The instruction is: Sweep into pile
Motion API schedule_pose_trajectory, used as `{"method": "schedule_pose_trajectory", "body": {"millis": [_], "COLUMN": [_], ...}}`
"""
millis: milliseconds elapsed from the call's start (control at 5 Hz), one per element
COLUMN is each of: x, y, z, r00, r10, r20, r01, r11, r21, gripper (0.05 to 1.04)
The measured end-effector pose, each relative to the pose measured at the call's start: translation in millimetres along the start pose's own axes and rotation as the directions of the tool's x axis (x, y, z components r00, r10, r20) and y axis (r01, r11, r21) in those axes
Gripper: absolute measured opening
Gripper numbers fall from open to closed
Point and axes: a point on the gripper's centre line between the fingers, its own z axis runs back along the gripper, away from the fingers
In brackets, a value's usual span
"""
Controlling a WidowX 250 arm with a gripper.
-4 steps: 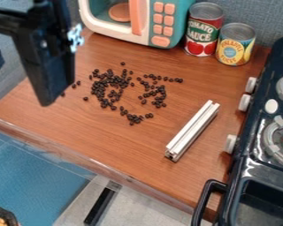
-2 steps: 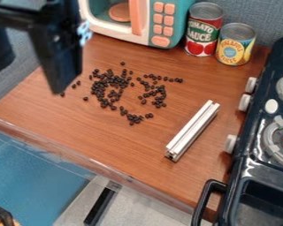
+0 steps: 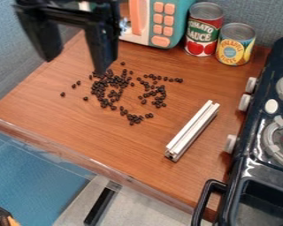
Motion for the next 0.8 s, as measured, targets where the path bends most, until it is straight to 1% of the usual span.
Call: {"method": "schedule_pose_trajectory", "body": {"millis": [200, 400, 600, 800], "x": [21, 33, 37, 48], "y": [-2, -14, -27, -32], "z": [-29, -56, -81, -94], "r00": [0.992, 0.989, 0.982, 0.979], "r10": [-0.119, -0.146, -0.188, -0.190], "r20": [-0.037, 0.010, 0.027, 0.071], "r01": [0.119, 0.146, 0.188, 0.191], "r11": [0.993, 0.989, 0.982, 0.982], "r21": [0.016, -0.019, -0.004, 0.004], "gripper": [1.000, 1.000, 1.000, 1.000]}}
